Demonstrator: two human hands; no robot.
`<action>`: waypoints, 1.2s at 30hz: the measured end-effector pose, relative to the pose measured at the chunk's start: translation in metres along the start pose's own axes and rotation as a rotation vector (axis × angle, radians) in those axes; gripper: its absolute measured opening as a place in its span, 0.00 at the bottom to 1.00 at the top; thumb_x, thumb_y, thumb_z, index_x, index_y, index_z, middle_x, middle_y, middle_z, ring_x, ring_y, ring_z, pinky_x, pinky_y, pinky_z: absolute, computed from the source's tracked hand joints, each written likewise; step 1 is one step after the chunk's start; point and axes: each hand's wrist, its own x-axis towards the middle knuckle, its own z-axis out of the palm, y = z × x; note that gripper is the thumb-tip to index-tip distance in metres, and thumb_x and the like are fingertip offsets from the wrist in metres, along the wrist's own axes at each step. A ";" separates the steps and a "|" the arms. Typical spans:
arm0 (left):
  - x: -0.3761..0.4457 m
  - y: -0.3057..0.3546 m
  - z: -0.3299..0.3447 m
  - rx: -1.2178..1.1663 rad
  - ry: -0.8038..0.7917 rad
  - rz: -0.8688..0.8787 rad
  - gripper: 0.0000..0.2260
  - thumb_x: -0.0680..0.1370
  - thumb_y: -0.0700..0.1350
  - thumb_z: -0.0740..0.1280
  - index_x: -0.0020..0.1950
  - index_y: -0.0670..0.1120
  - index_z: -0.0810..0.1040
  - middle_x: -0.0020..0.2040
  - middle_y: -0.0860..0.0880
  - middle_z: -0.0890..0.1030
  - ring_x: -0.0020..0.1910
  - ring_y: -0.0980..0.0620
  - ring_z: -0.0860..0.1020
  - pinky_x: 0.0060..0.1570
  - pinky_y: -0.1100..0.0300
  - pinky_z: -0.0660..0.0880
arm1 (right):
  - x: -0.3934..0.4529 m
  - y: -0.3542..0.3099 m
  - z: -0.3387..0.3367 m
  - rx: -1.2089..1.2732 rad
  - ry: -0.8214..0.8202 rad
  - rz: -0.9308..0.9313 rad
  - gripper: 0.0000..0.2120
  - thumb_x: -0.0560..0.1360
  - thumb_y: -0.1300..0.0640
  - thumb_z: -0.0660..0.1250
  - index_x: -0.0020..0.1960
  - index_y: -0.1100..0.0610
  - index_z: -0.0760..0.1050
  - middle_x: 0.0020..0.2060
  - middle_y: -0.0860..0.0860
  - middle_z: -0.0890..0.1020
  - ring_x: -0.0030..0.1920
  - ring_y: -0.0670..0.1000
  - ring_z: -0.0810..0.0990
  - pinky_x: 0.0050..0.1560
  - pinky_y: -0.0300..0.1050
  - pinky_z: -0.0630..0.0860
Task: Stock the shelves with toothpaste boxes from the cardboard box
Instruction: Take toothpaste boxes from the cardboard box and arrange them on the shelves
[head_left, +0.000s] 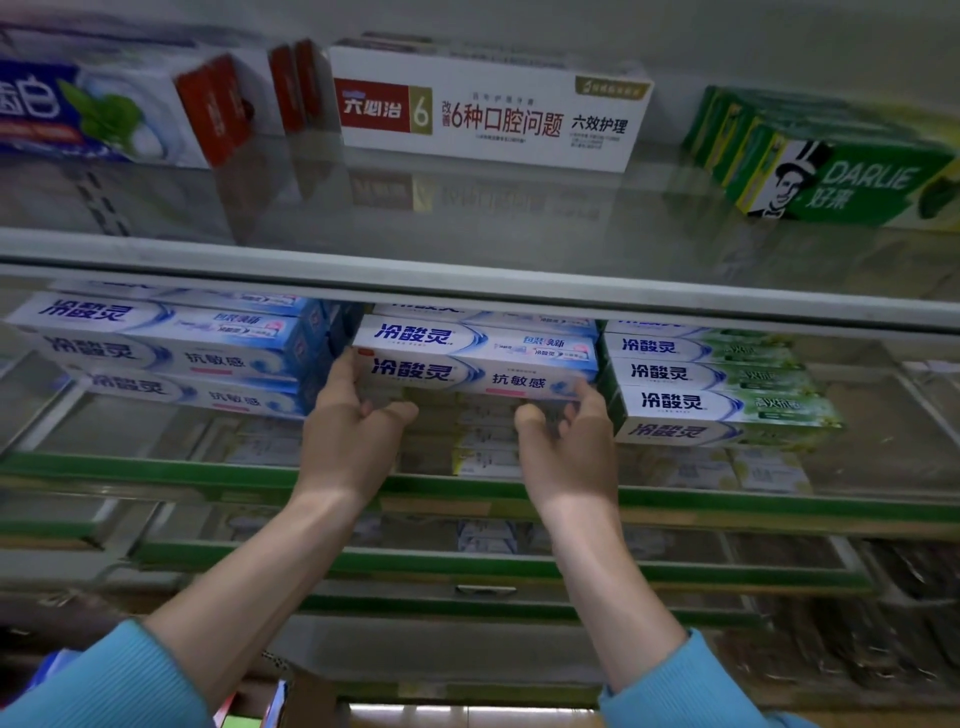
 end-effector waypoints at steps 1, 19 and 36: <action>0.000 -0.001 0.000 0.006 -0.011 -0.002 0.33 0.78 0.37 0.70 0.80 0.53 0.62 0.62 0.59 0.72 0.57 0.60 0.72 0.69 0.55 0.67 | 0.000 0.000 0.000 0.009 0.002 0.003 0.33 0.78 0.54 0.66 0.79 0.51 0.56 0.76 0.51 0.64 0.75 0.52 0.64 0.74 0.56 0.66; -0.001 0.001 -0.007 -0.006 -0.044 -0.001 0.34 0.79 0.38 0.70 0.81 0.54 0.59 0.73 0.56 0.69 0.71 0.54 0.67 0.74 0.51 0.64 | 0.001 0.001 -0.006 0.084 -0.021 0.058 0.30 0.78 0.56 0.66 0.77 0.48 0.59 0.74 0.52 0.67 0.72 0.51 0.69 0.72 0.52 0.68; -0.057 0.002 -0.034 0.020 0.156 0.272 0.12 0.75 0.44 0.67 0.58 0.50 0.83 0.51 0.57 0.85 0.50 0.63 0.82 0.57 0.60 0.78 | -0.059 0.001 0.025 -0.052 -0.035 -0.258 0.17 0.75 0.58 0.69 0.62 0.47 0.73 0.58 0.42 0.77 0.60 0.42 0.76 0.63 0.42 0.71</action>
